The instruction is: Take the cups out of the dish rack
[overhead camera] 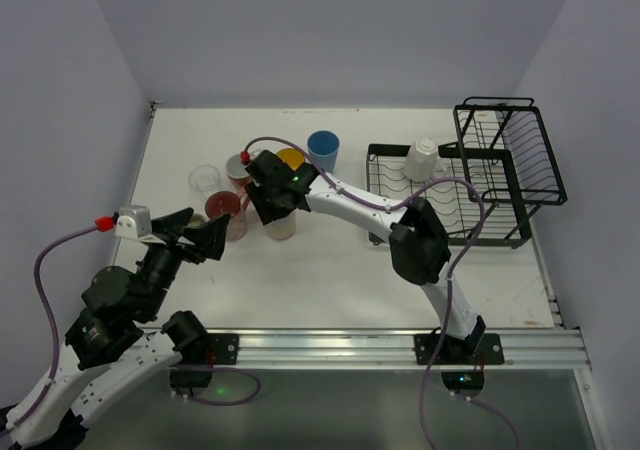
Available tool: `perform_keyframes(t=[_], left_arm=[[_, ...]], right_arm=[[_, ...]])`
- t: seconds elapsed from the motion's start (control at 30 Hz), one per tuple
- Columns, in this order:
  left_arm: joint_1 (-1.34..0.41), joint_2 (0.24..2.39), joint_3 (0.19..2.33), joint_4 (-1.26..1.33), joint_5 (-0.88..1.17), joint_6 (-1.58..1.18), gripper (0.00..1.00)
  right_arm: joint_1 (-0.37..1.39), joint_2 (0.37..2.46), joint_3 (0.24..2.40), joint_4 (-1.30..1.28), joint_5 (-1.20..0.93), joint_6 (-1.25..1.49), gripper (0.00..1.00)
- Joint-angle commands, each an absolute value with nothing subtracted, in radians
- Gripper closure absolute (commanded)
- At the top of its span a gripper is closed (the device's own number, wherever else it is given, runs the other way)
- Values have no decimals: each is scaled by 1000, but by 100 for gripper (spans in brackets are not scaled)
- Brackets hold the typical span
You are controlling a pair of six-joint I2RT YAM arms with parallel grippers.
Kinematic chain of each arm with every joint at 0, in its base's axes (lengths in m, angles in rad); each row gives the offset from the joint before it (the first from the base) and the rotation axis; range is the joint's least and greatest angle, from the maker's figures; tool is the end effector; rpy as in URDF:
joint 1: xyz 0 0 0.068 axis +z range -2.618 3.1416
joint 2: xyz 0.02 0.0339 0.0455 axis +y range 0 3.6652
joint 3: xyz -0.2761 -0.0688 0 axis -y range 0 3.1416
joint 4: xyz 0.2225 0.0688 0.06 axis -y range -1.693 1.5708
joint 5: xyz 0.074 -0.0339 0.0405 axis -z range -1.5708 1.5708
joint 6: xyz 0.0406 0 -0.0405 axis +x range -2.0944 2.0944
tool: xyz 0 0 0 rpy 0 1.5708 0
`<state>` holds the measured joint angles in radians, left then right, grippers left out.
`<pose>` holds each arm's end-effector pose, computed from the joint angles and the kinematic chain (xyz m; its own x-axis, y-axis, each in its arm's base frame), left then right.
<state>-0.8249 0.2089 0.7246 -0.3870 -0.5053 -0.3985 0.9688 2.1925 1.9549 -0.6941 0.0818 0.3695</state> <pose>0.0297 -0.0032 0.3467 -0.0427 -0.4541 -0.8899 0.3259 0.8357 -0.4421 0.2742 0.3933 0.2520 -0.7105 -0.3986 -0.5799 -0.5761 0.8027 0.1543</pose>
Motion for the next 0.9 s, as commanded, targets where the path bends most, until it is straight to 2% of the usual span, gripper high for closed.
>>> perform_keyframes(t=[0.0,0.07,0.1,0.23,0.37,0.5,0.63,0.8,0.87], left_arm=[[-822,224,730,-393,-520,-360,0],[-822,232,730,-388,-517,-365,0],[-822,233,730,-381,-511,-365,0],[-822,270,750,-357,-480,-377,0],[-822,343,773,-316,-434,-400,0],[-824,440,767,-194,-359,-425,0],[-822,632,779,-80,-247,-462,0],[-831,951,833,153,-132,-492,0],[-841,1088,859,225,-130,-489,0]], right_arm=[[974,2161,2025,-660,123,342,53],[974,2138,2016,-643,120,344,45],[974,2105,2008,-632,109,344,36],[974,1981,1925,-560,91,351,18],[974,1812,1806,-496,116,354,11],[974,1588,1639,-471,198,344,10],[974,1315,1424,-460,322,344,14],[973,877,1218,-422,420,382,29],[973,761,1132,-402,410,414,29]])
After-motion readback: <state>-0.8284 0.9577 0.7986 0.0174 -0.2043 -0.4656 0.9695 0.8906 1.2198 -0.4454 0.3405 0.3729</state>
